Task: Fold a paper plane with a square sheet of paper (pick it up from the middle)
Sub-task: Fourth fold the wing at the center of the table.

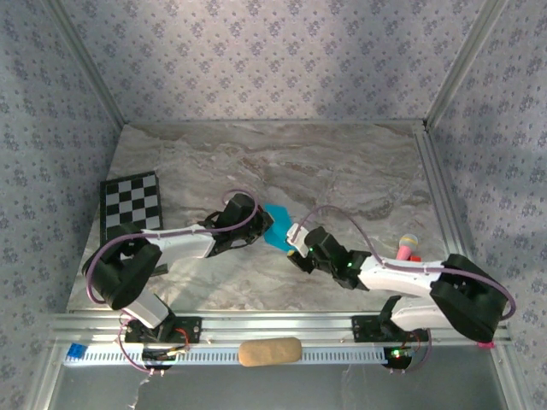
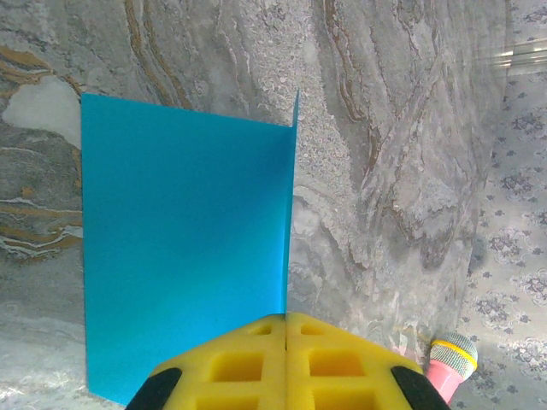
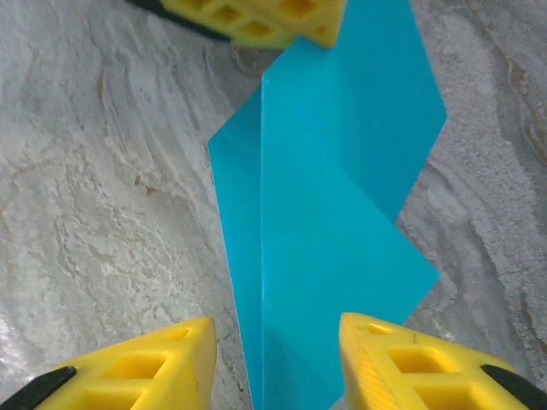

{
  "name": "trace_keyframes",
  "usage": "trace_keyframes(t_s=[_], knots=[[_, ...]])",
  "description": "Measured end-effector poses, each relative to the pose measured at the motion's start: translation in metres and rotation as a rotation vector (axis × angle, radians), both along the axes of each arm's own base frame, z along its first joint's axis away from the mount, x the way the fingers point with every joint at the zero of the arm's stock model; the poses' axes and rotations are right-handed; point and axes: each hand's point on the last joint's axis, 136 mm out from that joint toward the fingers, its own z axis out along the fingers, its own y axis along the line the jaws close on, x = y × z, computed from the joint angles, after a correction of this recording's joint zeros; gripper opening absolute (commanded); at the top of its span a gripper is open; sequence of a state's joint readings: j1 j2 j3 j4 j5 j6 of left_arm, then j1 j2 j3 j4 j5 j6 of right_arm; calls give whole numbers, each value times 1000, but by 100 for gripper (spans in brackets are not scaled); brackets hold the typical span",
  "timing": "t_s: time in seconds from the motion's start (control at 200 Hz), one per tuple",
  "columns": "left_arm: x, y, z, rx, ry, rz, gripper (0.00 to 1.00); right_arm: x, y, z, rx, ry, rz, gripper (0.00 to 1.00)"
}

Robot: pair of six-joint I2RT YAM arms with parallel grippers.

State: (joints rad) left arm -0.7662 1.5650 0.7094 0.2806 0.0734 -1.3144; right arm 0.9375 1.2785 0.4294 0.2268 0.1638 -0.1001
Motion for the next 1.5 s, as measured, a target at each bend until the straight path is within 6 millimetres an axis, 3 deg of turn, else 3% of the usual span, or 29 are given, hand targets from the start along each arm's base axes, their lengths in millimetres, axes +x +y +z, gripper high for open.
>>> trace_keyframes(t_s=[0.22, 0.52, 0.869, 1.089, 1.499], knots=[[0, 0, 0, 0, 1, 0, 7, 5, -3, -19, -95, -34, -31, 42], [0, 0, 0, -2, 3, 3, 8, 14, 6, -14, -94, -67, -44, 31], [0, 0, 0, -2, 4, 3, 8, 14, 4, -17, -102, -62, -62, 31], [0, 0, 0, -2, 3, 3, 9, 16, 3, -19, -97, -56, -81, 21], [0, 0, 0, -2, 4, 3, 11, 17, 2, -18, -79, -46, -102, 14]])
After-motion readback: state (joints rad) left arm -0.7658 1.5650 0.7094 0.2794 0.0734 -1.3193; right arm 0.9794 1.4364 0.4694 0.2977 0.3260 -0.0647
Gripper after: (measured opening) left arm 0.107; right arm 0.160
